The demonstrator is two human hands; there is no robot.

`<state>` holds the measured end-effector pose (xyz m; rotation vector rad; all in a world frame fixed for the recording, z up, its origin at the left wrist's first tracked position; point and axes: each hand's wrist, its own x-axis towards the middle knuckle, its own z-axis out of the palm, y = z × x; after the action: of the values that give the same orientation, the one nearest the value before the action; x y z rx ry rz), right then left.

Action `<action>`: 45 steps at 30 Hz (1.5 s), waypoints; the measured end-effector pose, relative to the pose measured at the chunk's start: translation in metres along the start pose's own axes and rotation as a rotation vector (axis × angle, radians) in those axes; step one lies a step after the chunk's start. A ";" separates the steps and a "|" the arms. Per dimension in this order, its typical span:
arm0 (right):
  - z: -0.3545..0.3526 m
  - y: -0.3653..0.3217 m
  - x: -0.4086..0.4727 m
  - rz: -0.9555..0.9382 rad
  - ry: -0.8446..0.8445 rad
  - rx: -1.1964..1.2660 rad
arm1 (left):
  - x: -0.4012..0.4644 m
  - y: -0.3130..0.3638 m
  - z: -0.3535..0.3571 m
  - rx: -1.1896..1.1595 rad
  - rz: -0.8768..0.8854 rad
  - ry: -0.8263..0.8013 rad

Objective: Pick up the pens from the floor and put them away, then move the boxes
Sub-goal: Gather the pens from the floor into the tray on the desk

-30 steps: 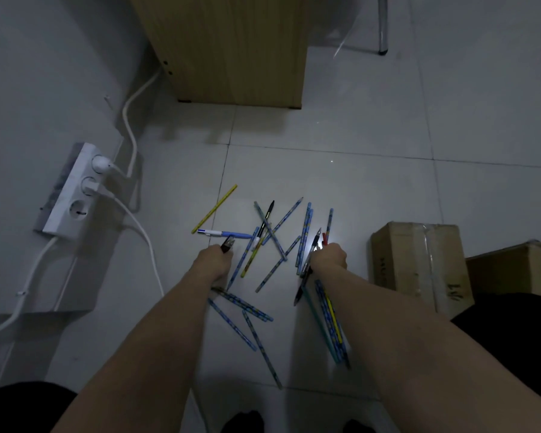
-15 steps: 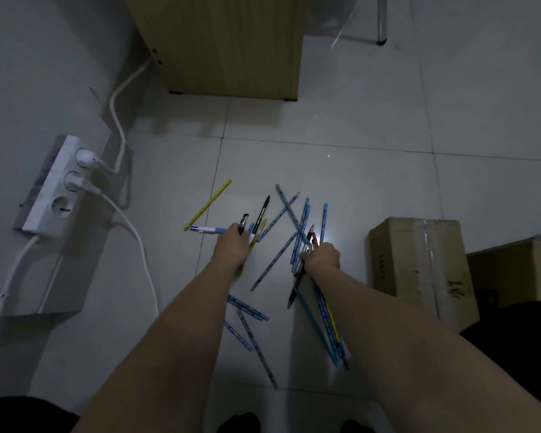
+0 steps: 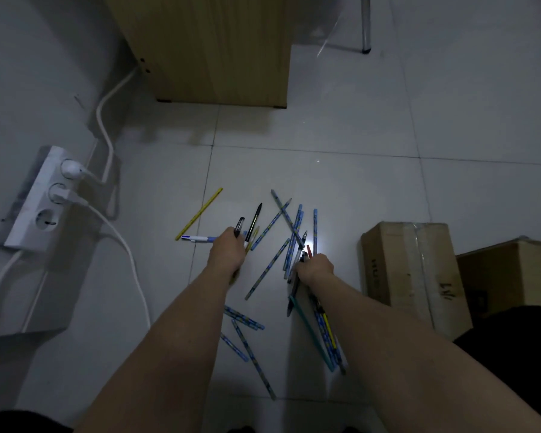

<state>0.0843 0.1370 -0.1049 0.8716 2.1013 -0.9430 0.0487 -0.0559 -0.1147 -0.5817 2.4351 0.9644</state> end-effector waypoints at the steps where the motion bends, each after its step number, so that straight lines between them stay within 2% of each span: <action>1: -0.002 0.000 0.000 -0.021 -0.002 -0.005 | 0.002 0.000 -0.001 0.029 0.007 0.000; 8: -0.007 -0.013 0.004 -0.096 0.013 0.036 | 0.010 0.011 -0.004 0.108 -0.005 0.123; 14: 0.006 -0.017 0.007 -0.032 0.201 0.111 | 0.020 0.021 0.002 0.120 0.104 0.169; 29: 0.012 -0.017 0.015 0.016 0.120 0.122 | 0.028 0.034 0.019 0.193 0.118 0.161; 32: 0.003 -0.016 0.004 0.028 0.143 0.080 | 0.017 0.036 0.013 0.120 0.144 0.162; 39: -0.014 -0.020 -0.018 0.075 0.266 0.130 | -0.008 0.036 0.004 -0.098 0.055 0.078; 45: -0.008 -0.044 -0.034 -0.152 0.216 -0.068 | -0.016 0.024 -0.002 -0.218 0.010 0.052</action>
<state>0.0667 0.1105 -0.0581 0.8192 2.3982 -0.8809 0.0484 -0.0375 -0.0922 -0.6762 2.3961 1.2438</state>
